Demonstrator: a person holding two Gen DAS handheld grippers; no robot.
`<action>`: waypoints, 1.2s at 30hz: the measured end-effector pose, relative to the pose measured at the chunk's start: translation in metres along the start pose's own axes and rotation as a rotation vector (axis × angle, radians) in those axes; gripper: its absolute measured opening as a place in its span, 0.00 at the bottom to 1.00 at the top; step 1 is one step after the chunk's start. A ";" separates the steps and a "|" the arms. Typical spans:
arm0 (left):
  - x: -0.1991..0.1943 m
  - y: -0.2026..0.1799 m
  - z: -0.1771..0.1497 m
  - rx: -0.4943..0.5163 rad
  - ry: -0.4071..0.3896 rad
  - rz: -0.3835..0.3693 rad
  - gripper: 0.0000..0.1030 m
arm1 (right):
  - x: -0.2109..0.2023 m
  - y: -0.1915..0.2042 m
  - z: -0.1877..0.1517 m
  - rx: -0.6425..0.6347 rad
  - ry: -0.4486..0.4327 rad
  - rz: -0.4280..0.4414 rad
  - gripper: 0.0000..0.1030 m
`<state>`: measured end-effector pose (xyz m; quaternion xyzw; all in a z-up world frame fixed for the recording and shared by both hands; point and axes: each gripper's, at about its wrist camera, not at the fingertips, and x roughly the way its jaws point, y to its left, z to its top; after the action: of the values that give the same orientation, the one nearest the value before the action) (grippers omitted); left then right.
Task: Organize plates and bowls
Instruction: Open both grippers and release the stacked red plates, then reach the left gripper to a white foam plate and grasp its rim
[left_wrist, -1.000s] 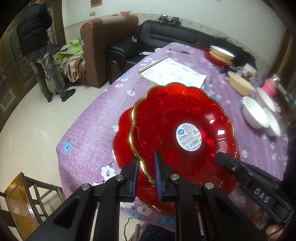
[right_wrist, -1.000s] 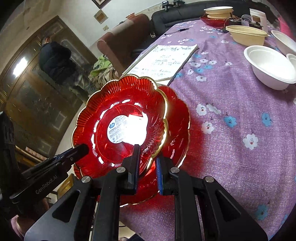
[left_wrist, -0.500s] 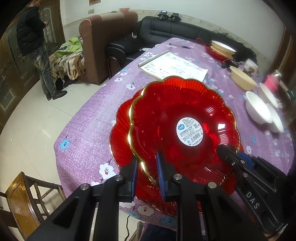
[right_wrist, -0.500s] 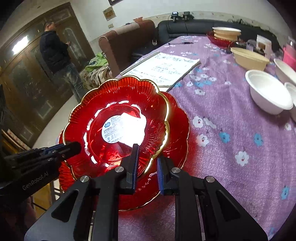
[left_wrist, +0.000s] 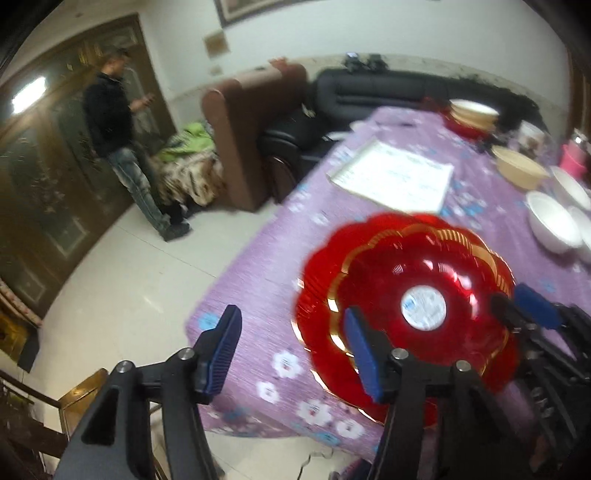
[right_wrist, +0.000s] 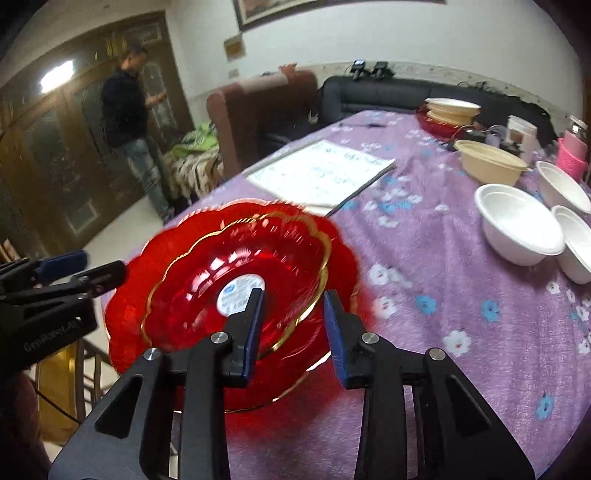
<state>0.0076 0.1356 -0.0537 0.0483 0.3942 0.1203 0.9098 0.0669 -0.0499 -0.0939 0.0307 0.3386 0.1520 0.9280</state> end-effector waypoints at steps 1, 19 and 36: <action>-0.001 0.002 0.001 -0.007 -0.008 -0.001 0.60 | -0.002 -0.004 0.000 0.013 -0.015 0.002 0.32; -0.005 -0.048 0.004 0.079 0.019 -0.112 0.61 | 0.000 -0.055 -0.003 0.176 -0.057 -0.016 0.38; -0.020 -0.167 0.029 0.210 0.053 -0.363 0.72 | -0.045 -0.162 -0.006 0.394 -0.111 -0.135 0.38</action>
<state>0.0460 -0.0305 -0.0501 0.0679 0.4305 -0.0862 0.8959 0.0727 -0.2181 -0.0968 0.1972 0.3117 0.0182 0.9293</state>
